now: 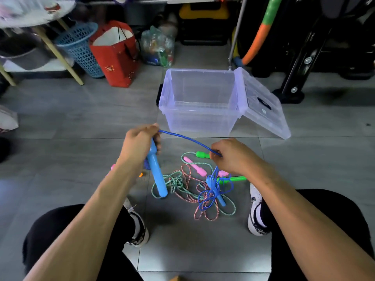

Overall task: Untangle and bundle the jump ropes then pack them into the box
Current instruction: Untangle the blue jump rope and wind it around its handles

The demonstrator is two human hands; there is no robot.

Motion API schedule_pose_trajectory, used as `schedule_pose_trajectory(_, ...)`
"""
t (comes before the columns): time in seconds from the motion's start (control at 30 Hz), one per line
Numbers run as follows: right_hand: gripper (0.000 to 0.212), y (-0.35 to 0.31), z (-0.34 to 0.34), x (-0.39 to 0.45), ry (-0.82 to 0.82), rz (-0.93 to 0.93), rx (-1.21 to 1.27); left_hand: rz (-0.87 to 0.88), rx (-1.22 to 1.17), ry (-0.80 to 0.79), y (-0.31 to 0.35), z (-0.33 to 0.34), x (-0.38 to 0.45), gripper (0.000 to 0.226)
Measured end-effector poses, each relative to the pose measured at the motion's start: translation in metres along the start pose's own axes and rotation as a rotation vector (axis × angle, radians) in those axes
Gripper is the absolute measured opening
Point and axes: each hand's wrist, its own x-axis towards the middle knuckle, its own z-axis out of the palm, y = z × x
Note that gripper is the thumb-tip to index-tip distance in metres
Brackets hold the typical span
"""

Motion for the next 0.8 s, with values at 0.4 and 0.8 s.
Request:
schedule_pose_trajectory(0.4,0.028,-0.011,0.001,-0.004,0.022,-0.203,0.134,0.302,0.662,-0.416,-0.036,0.034,-0.014,0.009)
schedule_pose_trajectory(0.8,0.026,-0.01,-0.024,-0.009,0.2,-0.075,0.615,0.26,0.389,-0.483,-0.011,0.022,-0.017,0.021)
